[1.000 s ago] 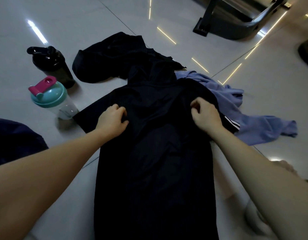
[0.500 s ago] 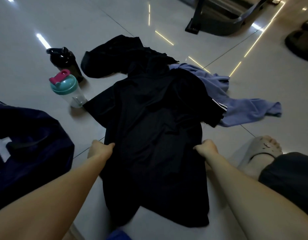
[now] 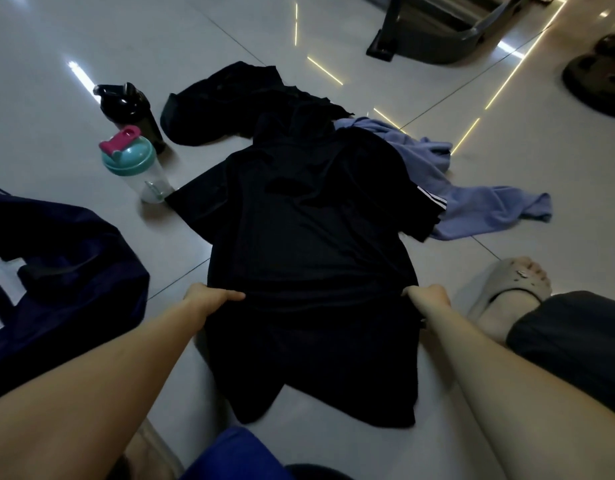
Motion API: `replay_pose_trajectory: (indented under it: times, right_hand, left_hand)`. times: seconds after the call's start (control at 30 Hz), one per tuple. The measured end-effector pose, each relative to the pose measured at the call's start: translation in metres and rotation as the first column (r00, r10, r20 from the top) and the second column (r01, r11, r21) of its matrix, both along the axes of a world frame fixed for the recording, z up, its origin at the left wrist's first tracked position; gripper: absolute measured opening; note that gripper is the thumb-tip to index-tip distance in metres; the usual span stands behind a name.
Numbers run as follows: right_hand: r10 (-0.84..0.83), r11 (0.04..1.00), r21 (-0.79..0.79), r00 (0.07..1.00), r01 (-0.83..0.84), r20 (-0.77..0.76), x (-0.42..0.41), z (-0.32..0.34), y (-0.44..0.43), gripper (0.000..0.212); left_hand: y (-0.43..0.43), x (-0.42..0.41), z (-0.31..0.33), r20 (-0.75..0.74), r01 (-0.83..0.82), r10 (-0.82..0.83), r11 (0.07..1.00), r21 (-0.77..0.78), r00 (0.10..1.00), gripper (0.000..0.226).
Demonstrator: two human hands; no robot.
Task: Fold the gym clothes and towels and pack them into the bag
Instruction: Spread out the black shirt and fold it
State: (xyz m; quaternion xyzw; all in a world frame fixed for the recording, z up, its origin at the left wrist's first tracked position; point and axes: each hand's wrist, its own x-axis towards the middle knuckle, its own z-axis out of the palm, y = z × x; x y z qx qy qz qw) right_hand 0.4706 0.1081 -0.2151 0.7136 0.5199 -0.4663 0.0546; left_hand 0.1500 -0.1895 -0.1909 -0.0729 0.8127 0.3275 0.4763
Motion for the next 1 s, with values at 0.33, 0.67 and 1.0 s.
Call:
replay_pose_trajectory:
  times: [0.33,0.67,1.0]
  right_hand:
    - [0.366,0.821,-0.509,0.922,-0.258,0.123,0.030,0.060,-0.045,0.025]
    - [0.022,0.911,-0.411,0.999,-0.032,-0.030,0.054,0.063,-0.036,0.021]
    - [0.196,0.885,-0.449,0.972,-0.121,0.125,0.057,0.071,-0.026,0.021]
  left_hand:
    - [-0.050,0.024,0.021,0.304,0.156,-0.179,0.983,0.098,0.936,0.059]
    - [-0.066,0.034,0.042,0.357,0.251,-0.289,0.956,0.150,0.888,0.051]
    - [-0.074,0.033,0.036,0.365,0.228,-0.220,0.973,0.023,0.904,0.062]
